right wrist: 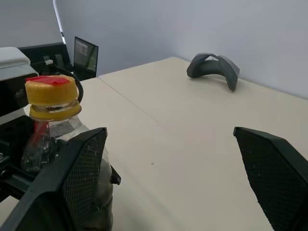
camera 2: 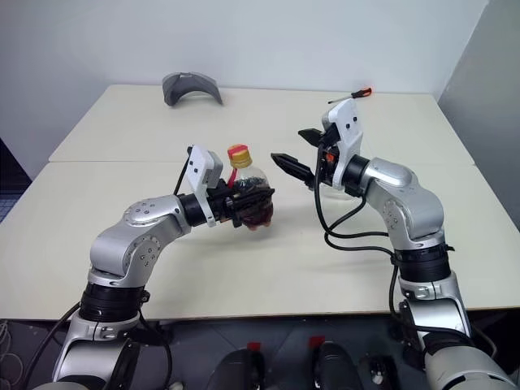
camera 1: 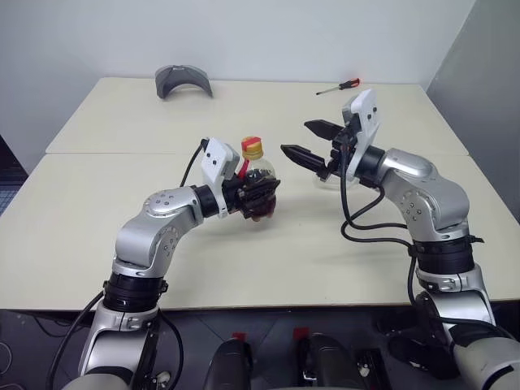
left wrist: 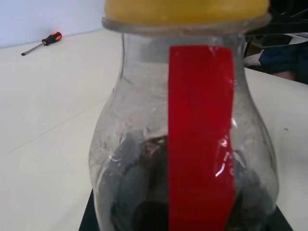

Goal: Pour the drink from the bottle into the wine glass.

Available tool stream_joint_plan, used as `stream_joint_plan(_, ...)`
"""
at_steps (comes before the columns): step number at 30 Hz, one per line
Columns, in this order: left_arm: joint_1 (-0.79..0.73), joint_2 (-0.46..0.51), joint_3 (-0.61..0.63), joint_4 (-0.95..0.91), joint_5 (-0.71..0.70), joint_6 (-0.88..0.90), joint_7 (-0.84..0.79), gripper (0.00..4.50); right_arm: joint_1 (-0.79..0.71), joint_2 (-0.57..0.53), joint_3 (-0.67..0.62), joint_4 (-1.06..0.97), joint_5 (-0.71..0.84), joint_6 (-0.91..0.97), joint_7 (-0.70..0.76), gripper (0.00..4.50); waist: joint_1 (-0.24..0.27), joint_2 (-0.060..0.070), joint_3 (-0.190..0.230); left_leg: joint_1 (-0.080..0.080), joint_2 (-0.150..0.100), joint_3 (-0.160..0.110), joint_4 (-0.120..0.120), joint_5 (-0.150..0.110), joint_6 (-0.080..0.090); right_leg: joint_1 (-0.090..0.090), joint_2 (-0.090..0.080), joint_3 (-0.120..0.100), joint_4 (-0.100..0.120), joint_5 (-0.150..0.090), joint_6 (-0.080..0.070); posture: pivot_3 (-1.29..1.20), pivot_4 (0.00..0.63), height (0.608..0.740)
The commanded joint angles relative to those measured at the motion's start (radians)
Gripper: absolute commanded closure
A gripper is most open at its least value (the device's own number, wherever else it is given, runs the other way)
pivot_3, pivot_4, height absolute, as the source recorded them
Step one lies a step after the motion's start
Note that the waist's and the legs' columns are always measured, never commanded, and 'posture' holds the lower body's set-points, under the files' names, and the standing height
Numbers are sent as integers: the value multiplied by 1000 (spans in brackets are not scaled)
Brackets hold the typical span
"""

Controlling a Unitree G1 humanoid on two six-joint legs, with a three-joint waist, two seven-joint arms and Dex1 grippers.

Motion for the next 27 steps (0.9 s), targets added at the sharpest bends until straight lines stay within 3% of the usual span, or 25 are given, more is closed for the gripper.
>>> stream_joint_plan(1, -16, 1, 18, -50, -15, -17, -5, 3163, 12, -11, -23, -61, 35, 13, 20, 0, 0, 0, 0, 0, 0, 0, 0, 0, 0, 0, 0, 0, 0, 0, 0, 0, 150, 740)
stream_joint_plan(8, -15, 6, 19, -48, -14, -18, -9, 3163, 33, 10, -14, -132, 121, 75, 53, 0, 0, 0, 0, 0, 0, 0, 0, 0, 0, 0, 0, 0, 0, 0, 0, 0, 150, 740)
stream_joint_plan(27, -5, 4, 15, -59, -14, -15, -6, 3163, -25, 112, 18, -70, 78, 38, -4, 0, 1, 0, 0, 0, 0, 0, 0, 0, 0, 0, 0, 0, 0, 0, 0, 0, 150, 740)
